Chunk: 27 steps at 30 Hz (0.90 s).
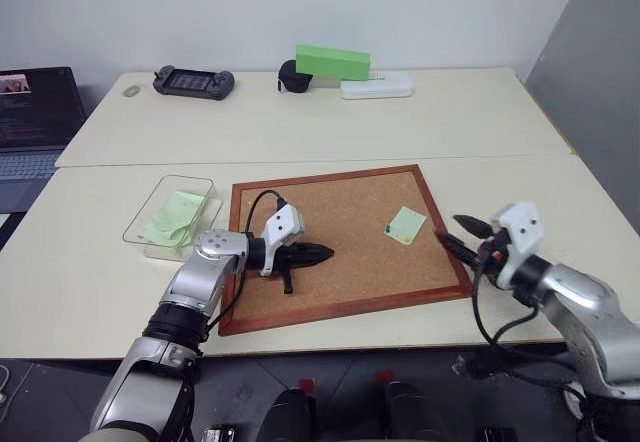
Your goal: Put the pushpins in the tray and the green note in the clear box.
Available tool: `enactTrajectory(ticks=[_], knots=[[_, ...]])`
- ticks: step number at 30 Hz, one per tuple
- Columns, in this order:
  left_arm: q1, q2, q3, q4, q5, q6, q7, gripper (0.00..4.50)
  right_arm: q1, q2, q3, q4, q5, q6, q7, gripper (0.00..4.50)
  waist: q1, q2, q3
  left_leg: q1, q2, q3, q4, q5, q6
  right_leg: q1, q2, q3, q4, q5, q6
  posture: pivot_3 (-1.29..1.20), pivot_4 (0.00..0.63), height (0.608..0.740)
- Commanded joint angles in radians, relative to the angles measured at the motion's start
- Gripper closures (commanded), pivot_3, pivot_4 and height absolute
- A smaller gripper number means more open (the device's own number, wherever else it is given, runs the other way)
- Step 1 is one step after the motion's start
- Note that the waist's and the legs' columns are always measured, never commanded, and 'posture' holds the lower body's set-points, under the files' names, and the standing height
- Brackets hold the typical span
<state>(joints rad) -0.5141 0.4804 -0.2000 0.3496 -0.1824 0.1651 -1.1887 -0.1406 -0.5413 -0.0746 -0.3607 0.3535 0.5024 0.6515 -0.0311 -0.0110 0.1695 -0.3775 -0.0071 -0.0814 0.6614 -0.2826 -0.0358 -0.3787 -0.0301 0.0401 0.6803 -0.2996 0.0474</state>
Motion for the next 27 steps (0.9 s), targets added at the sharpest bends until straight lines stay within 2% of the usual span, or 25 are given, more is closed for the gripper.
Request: enactTrajectory(ticks=[1, 10, 21, 27], knots=[[0.024, 0.009, -0.013, -0.007, 0.017, 0.015, 0.004, 4.5, -0.067, 0.02, 0.052, 0.075, -0.003, -0.04, 0.04, 2.03, 0.001, 0.0, 0.0, 0.0, 0.0, 0.0, 0.0, 0.0, 0.0, 0.0, 0.0, 0.0, 0.0, 0.0, 0.0, 0.0, 0.15, 0.74], [0.07, 0.027, -0.007, -0.069, 0.01, 0.039, 0.009, 4.5, -0.099, 0.038, 0.141, 0.253, -0.072, -0.149, 0.089, 2.03, -0.001, 0.0, 0.0, -0.001, 0.0, 0.0, 0.0, 0.0, 0.0, -0.001, 0.0, 0.0, 0.0, 0.0, 0.0, 0.0, 0.15, 0.74], [0.081, 0.035, -0.006, -0.097, 0.006, 0.057, 0.013, 4.5, -0.135, 0.079, 0.172, 0.375, -0.119, -0.227, 0.094, 2.03, -0.003, 0.0, 0.0, 0.0, 0.001, 0.0, 0.0, 0.0, 0.0, -0.001, 0.0, 0.0, 0.0, 0.0, 0.0, 0.0, 0.15, 0.74], [0.08, 0.032, -0.006, -0.1, 0.005, 0.061, 0.015, 4.5, -0.136, 0.089, 0.169, 0.403, -0.128, -0.245, 0.089, 3.1, -0.002, 0.0, 0.0, 0.0, 0.001, 0.0, 0.0, 0.0, 0.0, -0.001, 0.0, 0.0, 0.0, 0.0, 0.0, 0.0, 0.15, 0.74]])
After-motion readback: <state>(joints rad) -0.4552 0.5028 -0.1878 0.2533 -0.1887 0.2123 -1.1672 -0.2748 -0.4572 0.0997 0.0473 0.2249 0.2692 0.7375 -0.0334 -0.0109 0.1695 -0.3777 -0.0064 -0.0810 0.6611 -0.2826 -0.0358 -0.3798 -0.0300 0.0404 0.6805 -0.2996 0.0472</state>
